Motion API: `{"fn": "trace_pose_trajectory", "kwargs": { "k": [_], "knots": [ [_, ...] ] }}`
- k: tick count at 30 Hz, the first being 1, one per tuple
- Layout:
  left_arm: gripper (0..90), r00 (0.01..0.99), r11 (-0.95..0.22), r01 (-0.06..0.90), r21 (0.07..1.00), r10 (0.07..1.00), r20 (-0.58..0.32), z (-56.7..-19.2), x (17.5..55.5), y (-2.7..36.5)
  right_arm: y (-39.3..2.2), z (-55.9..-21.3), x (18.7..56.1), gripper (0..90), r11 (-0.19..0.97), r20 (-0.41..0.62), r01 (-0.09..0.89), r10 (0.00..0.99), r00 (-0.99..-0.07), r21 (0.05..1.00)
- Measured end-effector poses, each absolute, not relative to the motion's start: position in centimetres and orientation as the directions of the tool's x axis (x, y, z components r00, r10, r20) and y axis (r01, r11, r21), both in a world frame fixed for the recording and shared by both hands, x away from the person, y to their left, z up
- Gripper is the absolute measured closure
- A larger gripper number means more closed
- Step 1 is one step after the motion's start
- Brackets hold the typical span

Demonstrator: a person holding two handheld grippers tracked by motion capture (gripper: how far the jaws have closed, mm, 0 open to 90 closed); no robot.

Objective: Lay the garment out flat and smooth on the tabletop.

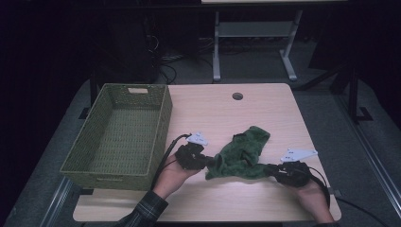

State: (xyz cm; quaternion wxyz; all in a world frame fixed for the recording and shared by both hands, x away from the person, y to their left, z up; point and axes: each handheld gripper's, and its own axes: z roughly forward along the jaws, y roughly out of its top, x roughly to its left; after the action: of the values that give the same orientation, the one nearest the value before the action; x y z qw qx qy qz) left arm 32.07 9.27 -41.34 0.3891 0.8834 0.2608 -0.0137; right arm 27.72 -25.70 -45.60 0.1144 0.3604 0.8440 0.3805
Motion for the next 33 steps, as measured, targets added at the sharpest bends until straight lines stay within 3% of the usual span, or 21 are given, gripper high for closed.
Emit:
{"fn": "trace_pose_trajectory", "kwargs": {
  "k": [7, 14, 19, 26, 33],
  "knots": [
    [84.9, 0.853, -0.598, 0.499, 0.627, 0.467, -0.234, -43.2, 31.2, 10.1, -27.0, -45.8, 26.6, 76.5, 0.443, 0.088, 0.554, 0.721, -0.688, 0.705],
    [75.7, 0.843, -0.582, 0.498, 0.643, 0.498, -0.203, -42.6, 30.8, 10.5, -27.1, -46.0, 26.3, 74.7, 0.453, 0.077, 0.559, 0.726, -0.684, 0.694],
    [69.0, 0.844, -0.566, 0.483, 0.668, 0.504, -0.184, -41.3, 30.4, 10.8, -27.5, -45.8, 26.3, 65.6, 0.430, 0.090, 0.565, 0.735, -0.672, 0.704],
    [72.0, 0.851, -0.531, 0.451, 0.718, 0.499, -0.165, -38.7, 30.0, 11.5, -28.0, -44.4, 25.8, 57.7, 0.405, 0.075, 0.542, 0.747, -0.661, 0.736],
    [87.5, 0.876, -0.542, 0.429, 0.723, 0.444, -0.187, -39.0, 29.3, 9.2, -27.1, -43.6, 25.9, 75.8, 0.401, 0.080, 0.512, 0.724, -0.685, 0.760]
  ]
}}
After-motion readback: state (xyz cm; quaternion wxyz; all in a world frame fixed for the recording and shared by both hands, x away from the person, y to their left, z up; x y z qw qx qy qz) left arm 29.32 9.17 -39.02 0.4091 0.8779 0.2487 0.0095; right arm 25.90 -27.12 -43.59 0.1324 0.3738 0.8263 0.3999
